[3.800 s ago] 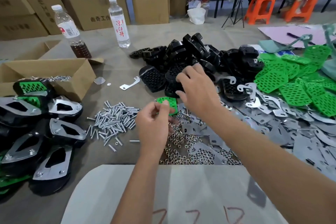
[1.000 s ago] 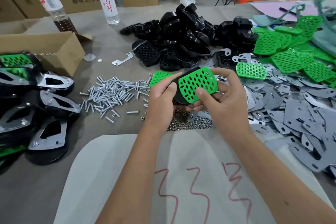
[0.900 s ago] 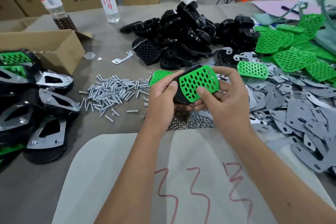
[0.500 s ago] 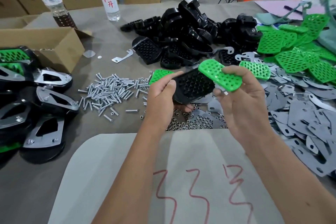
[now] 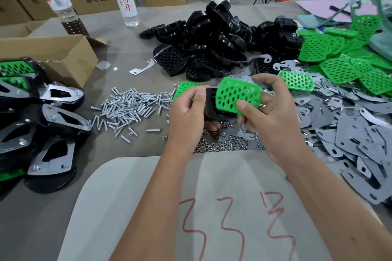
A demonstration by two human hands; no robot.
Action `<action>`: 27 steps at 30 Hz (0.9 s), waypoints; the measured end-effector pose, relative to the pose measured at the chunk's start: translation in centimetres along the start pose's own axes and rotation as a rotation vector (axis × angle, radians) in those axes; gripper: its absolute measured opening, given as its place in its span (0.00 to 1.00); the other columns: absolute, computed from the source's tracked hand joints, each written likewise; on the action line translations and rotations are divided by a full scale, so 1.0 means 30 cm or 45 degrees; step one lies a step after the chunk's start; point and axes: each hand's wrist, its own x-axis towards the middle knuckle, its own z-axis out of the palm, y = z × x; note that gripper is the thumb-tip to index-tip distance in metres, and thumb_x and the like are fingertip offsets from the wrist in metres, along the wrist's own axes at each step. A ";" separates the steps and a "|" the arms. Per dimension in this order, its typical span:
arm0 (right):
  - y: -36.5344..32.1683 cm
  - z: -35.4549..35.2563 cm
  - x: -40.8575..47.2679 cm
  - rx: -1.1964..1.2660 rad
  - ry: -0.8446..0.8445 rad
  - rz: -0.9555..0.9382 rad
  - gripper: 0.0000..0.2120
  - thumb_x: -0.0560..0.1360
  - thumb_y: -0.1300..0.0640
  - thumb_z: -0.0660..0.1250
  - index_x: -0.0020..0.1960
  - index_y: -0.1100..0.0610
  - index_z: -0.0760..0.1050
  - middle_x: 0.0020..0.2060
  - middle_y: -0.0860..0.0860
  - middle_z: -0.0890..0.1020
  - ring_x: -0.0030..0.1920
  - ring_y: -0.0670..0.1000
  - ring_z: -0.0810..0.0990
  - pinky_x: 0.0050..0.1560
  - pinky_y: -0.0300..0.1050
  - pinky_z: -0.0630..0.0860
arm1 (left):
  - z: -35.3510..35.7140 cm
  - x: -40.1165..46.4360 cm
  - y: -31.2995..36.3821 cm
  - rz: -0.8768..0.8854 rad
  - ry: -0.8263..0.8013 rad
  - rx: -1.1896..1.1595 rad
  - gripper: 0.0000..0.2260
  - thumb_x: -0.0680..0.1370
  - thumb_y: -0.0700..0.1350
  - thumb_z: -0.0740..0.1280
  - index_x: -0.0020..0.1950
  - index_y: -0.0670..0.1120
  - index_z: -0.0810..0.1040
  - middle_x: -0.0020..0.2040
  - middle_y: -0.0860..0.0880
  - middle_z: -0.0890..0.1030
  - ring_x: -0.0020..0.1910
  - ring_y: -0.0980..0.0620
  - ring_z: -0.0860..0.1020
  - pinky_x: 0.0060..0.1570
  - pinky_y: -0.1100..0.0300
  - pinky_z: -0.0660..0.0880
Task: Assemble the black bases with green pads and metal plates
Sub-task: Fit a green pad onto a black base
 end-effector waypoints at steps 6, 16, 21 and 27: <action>0.008 0.016 0.002 -0.172 0.071 0.020 0.13 0.78 0.64 0.73 0.58 0.56 0.73 0.40 0.53 0.87 0.29 0.50 0.80 0.29 0.39 0.75 | 0.000 -0.015 0.012 0.032 0.008 0.069 0.14 0.88 0.44 0.59 0.62 0.42 0.82 0.51 0.39 0.84 0.39 0.45 0.85 0.28 0.56 0.80; 0.020 0.014 0.003 -0.316 0.286 0.090 0.13 0.76 0.60 0.77 0.54 0.56 0.74 0.36 0.53 0.86 0.26 0.52 0.81 0.27 0.43 0.74 | -0.008 -0.013 0.011 0.052 -0.017 0.080 0.13 0.87 0.39 0.58 0.64 0.41 0.81 0.54 0.45 0.82 0.47 0.43 0.86 0.34 0.52 0.84; 0.011 0.003 -0.001 -0.328 0.235 0.091 0.10 0.76 0.62 0.76 0.52 0.57 0.76 0.35 0.51 0.86 0.25 0.49 0.80 0.25 0.39 0.75 | -0.007 -0.014 0.001 0.098 -0.027 0.154 0.13 0.87 0.39 0.59 0.61 0.44 0.83 0.49 0.55 0.83 0.45 0.48 0.86 0.32 0.53 0.84; -0.002 0.039 -0.011 -0.330 0.188 0.085 0.10 0.76 0.62 0.76 0.46 0.56 0.75 0.33 0.56 0.84 0.27 0.49 0.83 0.22 0.43 0.76 | -0.010 -0.011 -0.004 0.108 0.060 0.049 0.11 0.84 0.47 0.65 0.60 0.45 0.84 0.55 0.45 0.83 0.52 0.44 0.85 0.38 0.48 0.85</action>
